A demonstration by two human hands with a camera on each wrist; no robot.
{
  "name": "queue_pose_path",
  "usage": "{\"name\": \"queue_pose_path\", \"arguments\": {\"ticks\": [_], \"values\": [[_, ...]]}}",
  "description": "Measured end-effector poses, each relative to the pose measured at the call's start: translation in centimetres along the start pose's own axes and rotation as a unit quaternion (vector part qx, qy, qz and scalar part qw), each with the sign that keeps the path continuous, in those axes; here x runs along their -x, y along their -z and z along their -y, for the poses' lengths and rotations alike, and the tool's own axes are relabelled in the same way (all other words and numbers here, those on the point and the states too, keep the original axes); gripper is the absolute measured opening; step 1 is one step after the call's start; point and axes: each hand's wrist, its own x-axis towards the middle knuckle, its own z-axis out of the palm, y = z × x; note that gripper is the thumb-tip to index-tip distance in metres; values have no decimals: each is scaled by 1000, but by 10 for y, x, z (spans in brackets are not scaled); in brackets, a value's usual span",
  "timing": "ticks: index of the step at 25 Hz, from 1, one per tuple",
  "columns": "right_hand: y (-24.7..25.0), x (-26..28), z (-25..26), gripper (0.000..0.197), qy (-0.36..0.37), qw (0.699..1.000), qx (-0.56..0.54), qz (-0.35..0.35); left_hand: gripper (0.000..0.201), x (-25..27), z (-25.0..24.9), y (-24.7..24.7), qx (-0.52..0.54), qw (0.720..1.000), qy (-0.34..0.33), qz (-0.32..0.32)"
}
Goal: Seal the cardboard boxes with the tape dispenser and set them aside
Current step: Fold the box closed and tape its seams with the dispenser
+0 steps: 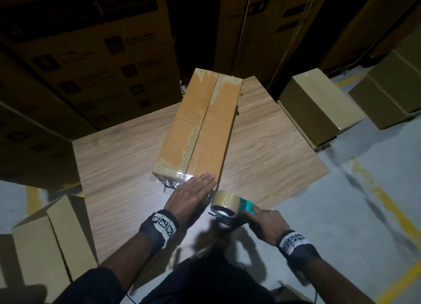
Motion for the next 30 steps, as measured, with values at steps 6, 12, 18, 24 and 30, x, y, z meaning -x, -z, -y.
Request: {"name": "queue_pose_path", "arguments": {"ticks": [6, 12, 18, 24, 30], "values": [[18, 26, -10, 45, -227, 925, -301, -54, 56, -5, -3, 5, -17, 1000, -3, -10], [0, -38, -30, 34, -382, 551, -730, -130, 79, -54, -10, 9, -39, 997, 34, 61], [-16, -77, -54, 44, -391, 569, -715, -109, 78, -96, -2, 44, 102, 979, 106, 140], [33, -52, -34, 39, -443, 804, -336, -212, 58, -36, 43, 90, 204, 927, 312, -36], [81, -95, 24, 75, -231, 674, -693, -107, 54, -29, 55, 105, 377, 810, 450, -1]]}}
